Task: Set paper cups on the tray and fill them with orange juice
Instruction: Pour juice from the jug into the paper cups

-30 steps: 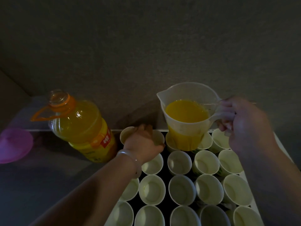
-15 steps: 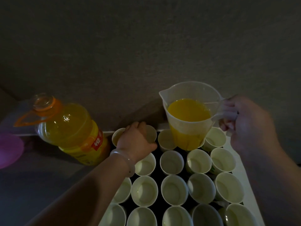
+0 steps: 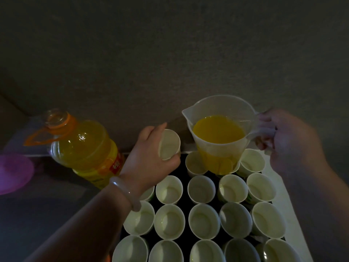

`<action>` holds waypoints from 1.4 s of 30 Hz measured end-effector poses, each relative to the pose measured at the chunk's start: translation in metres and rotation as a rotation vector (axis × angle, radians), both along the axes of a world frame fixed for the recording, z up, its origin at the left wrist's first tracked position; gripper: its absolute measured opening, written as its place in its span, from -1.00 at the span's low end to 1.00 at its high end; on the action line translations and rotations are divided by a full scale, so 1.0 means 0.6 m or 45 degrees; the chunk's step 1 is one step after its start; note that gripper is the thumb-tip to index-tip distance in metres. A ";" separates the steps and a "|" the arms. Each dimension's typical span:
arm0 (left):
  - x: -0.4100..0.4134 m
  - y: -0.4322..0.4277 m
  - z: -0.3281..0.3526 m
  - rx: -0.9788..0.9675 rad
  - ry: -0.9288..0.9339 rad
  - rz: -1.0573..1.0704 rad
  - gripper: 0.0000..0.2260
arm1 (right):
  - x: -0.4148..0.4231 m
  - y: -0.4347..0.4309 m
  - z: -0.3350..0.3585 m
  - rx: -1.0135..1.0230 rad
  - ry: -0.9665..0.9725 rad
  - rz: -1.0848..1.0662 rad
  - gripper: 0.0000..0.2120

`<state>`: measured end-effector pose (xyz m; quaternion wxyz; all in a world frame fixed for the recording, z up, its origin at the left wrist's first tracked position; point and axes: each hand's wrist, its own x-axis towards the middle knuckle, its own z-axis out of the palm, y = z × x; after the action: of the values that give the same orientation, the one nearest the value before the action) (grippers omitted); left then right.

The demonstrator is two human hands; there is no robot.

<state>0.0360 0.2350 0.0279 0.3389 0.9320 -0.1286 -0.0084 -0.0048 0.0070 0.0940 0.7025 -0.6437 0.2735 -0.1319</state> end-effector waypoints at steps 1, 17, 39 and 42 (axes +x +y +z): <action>-0.001 0.004 0.002 0.009 -0.016 -0.003 -0.24 | 0.001 -0.003 0.002 -0.038 0.004 0.019 -0.75; -0.013 0.023 0.006 0.184 -0.090 -0.103 -0.27 | 0.033 0.011 0.036 -0.537 0.192 0.325 -0.76; -0.019 0.028 0.006 0.173 -0.056 -0.041 -0.27 | 0.048 0.040 0.063 -0.959 0.266 0.565 -0.70; -0.019 0.029 0.007 0.176 -0.055 -0.024 -0.27 | 0.050 0.041 0.066 -0.975 0.267 0.562 -0.70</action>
<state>0.0245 0.2524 0.0322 0.2706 0.9519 -0.1437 -0.0003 0.0253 0.0316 0.1335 0.3937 -0.9098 0.1310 -0.0046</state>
